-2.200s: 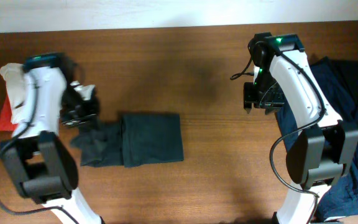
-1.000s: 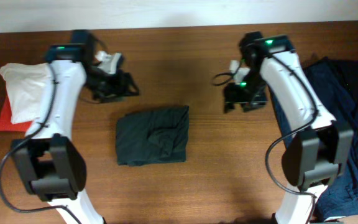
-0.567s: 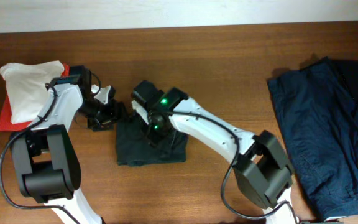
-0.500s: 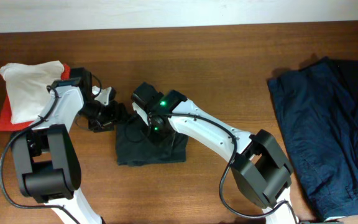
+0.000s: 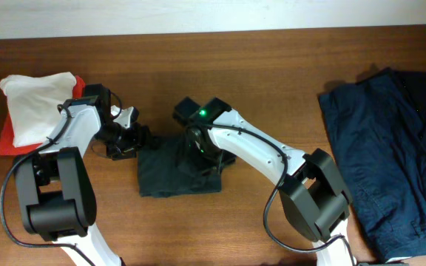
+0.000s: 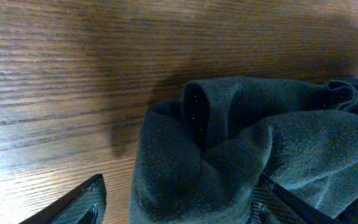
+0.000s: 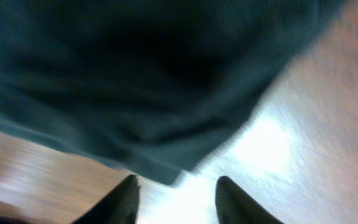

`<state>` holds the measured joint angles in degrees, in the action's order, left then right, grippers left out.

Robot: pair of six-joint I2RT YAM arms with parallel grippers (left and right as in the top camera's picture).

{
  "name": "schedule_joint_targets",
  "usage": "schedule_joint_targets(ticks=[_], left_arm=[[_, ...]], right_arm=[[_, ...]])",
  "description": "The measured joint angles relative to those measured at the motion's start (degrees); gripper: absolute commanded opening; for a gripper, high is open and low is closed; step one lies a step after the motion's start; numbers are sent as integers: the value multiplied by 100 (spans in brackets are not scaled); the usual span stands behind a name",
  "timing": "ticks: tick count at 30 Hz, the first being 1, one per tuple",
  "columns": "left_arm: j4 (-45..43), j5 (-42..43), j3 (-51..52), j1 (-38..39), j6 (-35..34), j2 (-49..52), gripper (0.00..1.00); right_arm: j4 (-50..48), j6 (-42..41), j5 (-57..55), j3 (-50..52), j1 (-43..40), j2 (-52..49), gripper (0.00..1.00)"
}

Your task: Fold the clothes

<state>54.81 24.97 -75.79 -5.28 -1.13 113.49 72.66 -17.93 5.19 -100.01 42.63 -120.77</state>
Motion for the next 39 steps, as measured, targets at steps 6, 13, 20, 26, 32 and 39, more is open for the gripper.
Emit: schedule_joint_targets(ticks=[6,13,20,26,32,39], left_arm=[[-2,-2,15,0,0,0,74],[-2,-2,15,0,0,0,74],[-2,-2,15,0,-2,0,74],[-2,-20,17,0,0,0,74],[0,-17,17,0,0,0,74],[2,-92,17,0,0,0,72]], right_arm=[[-855,522,201,-146,212,105,60],[-1279,645,197,-142,391,-26,26],[-1021,638,157,-140,391,-199,4],[472,-315,-1032,-129,348,-208,4],[1303,-1145,-1237,-129,330,-208,4],[1862,-1777,-1298,-129,321,-210,16]])
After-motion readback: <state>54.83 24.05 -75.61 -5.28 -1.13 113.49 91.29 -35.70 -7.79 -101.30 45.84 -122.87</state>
